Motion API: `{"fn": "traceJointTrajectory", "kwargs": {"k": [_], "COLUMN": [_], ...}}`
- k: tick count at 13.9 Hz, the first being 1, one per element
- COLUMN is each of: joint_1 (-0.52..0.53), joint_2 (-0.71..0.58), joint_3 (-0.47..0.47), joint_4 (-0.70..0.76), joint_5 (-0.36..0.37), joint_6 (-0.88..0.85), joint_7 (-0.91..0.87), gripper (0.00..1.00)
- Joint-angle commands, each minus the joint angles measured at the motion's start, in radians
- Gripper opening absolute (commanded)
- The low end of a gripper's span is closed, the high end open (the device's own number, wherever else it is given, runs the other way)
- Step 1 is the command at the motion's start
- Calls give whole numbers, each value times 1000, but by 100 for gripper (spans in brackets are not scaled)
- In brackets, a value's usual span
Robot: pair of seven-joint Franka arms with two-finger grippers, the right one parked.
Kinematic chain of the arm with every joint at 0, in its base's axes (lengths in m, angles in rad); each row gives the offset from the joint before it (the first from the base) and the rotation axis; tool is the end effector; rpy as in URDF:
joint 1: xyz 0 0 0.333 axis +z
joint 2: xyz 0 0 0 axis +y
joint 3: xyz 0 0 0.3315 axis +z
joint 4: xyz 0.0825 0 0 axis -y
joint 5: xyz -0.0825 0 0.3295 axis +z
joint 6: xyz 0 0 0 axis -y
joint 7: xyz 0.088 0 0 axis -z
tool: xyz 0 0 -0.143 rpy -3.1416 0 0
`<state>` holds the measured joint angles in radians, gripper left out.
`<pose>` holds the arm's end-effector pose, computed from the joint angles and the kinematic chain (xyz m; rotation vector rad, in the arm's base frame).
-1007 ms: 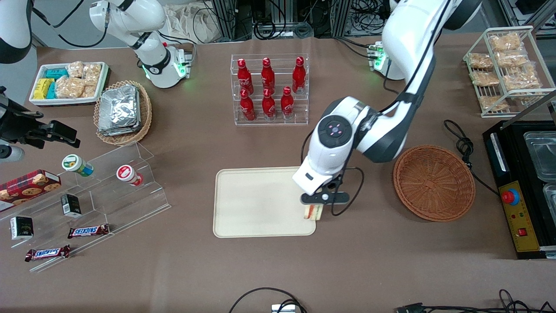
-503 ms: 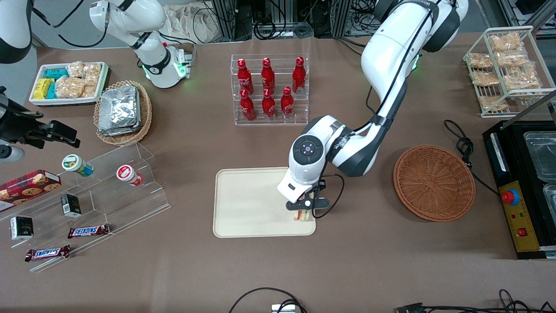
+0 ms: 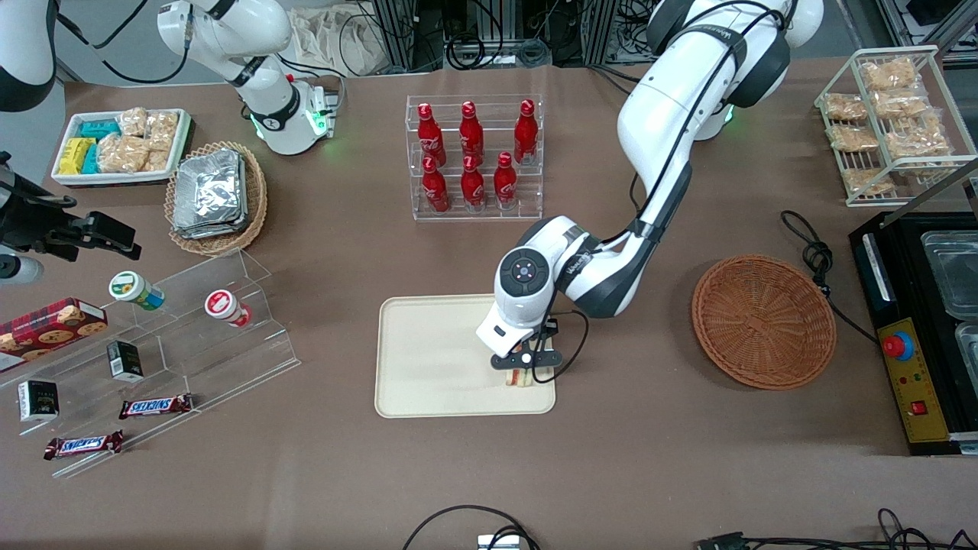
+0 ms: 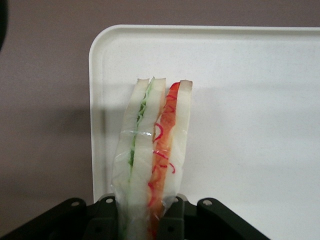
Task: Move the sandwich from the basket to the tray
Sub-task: 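Carry the held sandwich over to the cream tray, then lower the sandwich onto the tray and open the left gripper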
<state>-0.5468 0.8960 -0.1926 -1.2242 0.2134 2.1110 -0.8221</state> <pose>0.5688 -0.4462 0.2369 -3.1217 -0.0698 -0.0444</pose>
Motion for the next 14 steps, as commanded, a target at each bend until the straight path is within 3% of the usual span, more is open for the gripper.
{"fn": "traceJointTrajectory", "kwargs": {"k": [1, 6, 8, 9, 11, 12, 14], "joint_1": [-24, -33, -33, -33, -35, -36, -36], "joint_2": [43, 60, 63, 64, 64, 67, 72], "joint_3": [13, 13, 13, 12, 13, 13, 12], "joint_4": [54, 52, 51, 51, 42, 42, 43], "joint_5": [40, 53, 61, 61, 64, 76, 93], "joint_6": [7, 38, 41, 43, 81, 96, 112], "joint_7": [-49, -91, -94, -103, -138, -164, -196], "gripper": [7, 17, 25, 33, 62, 99, 100]}}
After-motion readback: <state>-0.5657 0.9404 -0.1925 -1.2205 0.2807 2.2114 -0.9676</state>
